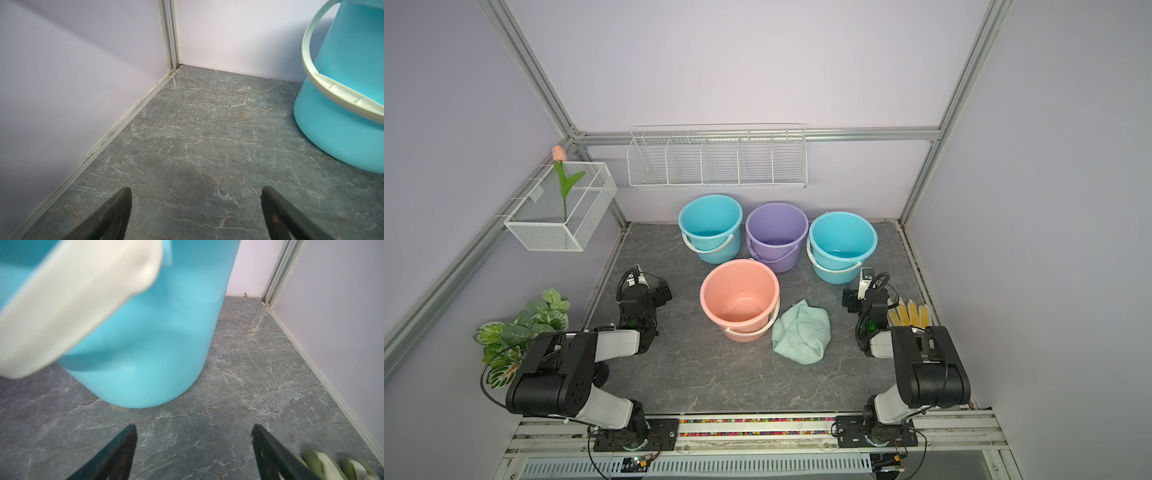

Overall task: Wipe the inside of the bucket with a cloth
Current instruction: Reset both arms

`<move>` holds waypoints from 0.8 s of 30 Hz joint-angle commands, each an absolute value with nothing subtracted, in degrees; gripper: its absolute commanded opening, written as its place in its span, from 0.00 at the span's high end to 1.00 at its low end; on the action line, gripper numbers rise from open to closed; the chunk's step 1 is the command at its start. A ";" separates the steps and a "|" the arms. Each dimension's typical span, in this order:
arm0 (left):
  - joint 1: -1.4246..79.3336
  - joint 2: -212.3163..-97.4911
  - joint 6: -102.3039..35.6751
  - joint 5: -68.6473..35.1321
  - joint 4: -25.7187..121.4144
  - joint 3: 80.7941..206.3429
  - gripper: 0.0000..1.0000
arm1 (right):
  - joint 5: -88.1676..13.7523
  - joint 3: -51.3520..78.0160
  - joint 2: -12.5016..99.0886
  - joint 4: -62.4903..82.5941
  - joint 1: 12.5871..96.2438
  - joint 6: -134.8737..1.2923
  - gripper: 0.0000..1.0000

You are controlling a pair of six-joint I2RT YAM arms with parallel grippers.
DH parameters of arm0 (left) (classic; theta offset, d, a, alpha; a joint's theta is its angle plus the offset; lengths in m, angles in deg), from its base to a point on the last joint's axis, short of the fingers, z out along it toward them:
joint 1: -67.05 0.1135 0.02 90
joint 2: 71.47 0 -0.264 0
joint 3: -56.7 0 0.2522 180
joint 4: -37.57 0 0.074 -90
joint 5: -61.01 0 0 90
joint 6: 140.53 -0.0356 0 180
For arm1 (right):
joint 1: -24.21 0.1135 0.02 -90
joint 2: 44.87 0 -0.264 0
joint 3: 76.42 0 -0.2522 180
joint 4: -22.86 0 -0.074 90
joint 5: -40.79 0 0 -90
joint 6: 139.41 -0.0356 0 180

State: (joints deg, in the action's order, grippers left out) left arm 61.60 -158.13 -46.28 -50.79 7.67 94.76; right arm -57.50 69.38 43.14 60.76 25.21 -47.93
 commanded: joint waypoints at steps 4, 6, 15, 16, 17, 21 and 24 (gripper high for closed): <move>61.96 -158.13 -46.93 -49.90 7.03 94.82 0.01 | -58.00 69.25 43.09 61.84 25.01 -47.81 0.11; 61.98 -158.13 -46.92 -49.90 6.89 94.86 0.02 | -57.28 72.06 42.37 66.32 25.12 -47.40 0.11; 62.02 -158.18 -46.91 -49.90 6.89 94.83 0.02 | -57.50 68.38 43.47 60.92 25.09 -47.70 0.11; 62.04 -158.14 -46.92 -49.88 6.93 94.85 0.02 | -57.59 69.67 43.11 62.86 24.95 -47.64 0.11; 62.01 -158.13 -46.93 -49.90 6.89 94.86 0.02 | -57.48 70.82 42.73 64.18 25.00 -47.73 0.11; 61.97 -158.15 -46.93 -49.90 6.91 94.82 0.02 | -55.11 68.68 43.14 60.76 25.14 -46.61 0.11; 62.02 -158.13 -46.93 -49.90 6.90 94.83 0.02 | -54.57 68.73 43.19 61.23 24.76 -46.85 0.11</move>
State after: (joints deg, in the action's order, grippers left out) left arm 61.71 -158.13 -46.28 -50.11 7.67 94.76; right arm -56.12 69.66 43.03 61.87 25.12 -47.82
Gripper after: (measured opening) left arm 0.984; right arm 0.889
